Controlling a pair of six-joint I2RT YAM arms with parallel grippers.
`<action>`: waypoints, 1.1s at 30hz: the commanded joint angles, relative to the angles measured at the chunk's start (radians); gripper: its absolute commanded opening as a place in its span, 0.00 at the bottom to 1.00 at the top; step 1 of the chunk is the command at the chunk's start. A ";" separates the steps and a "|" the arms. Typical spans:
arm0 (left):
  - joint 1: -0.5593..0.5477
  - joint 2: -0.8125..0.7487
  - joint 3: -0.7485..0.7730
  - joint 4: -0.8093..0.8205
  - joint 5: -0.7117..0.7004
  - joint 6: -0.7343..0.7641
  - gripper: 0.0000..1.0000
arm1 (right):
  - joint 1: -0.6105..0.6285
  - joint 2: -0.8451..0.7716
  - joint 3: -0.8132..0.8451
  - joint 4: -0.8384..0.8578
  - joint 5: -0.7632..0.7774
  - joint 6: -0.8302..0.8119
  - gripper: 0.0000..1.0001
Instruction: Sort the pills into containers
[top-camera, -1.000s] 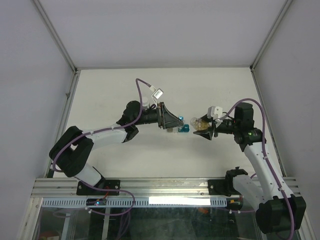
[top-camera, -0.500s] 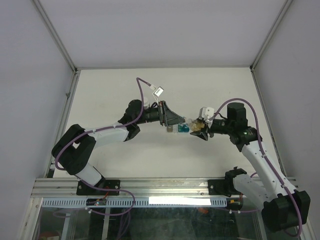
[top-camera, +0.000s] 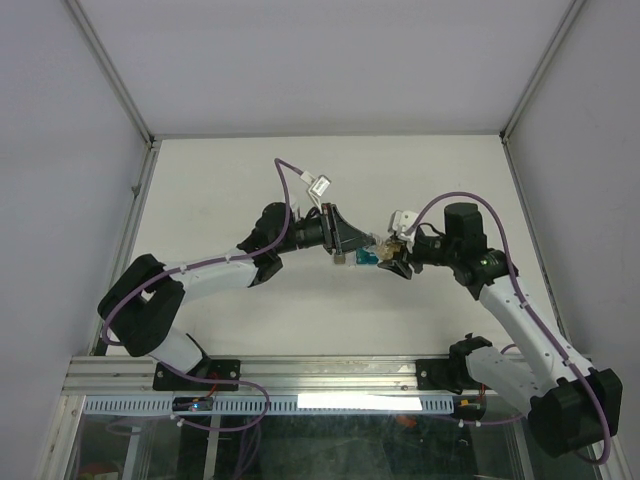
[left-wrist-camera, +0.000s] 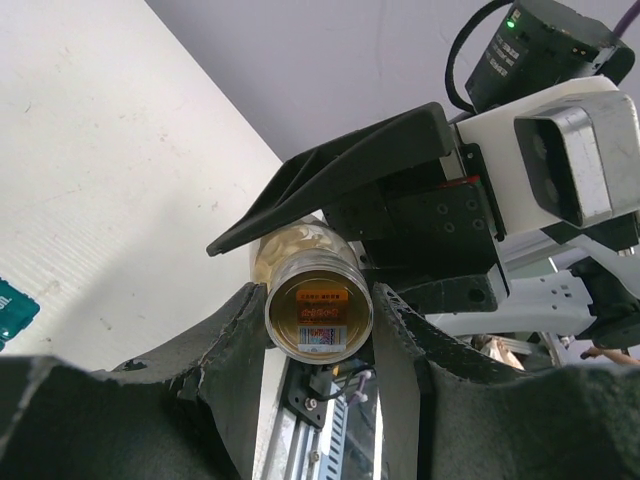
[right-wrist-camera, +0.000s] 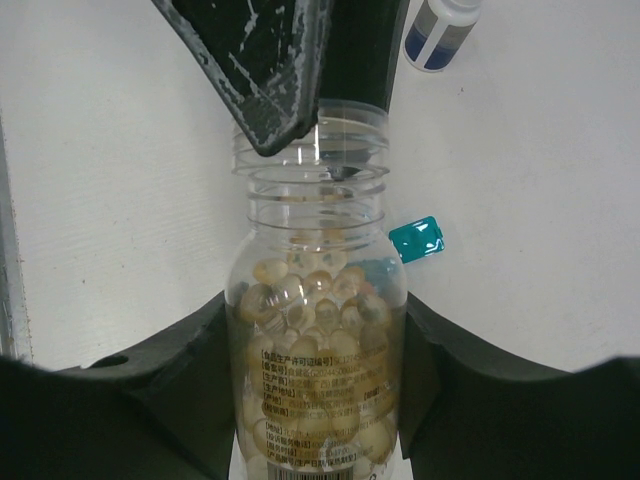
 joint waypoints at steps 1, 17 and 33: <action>-0.019 -0.044 0.038 0.002 -0.031 0.015 0.30 | 0.019 0.004 0.066 0.039 0.049 0.024 0.00; -0.071 -0.100 0.128 -0.376 -0.197 0.199 0.29 | 0.042 0.036 0.098 0.009 0.098 0.038 0.00; -0.086 -0.037 0.180 -0.432 -0.103 0.271 0.27 | 0.030 0.022 0.108 -0.002 0.008 0.056 0.00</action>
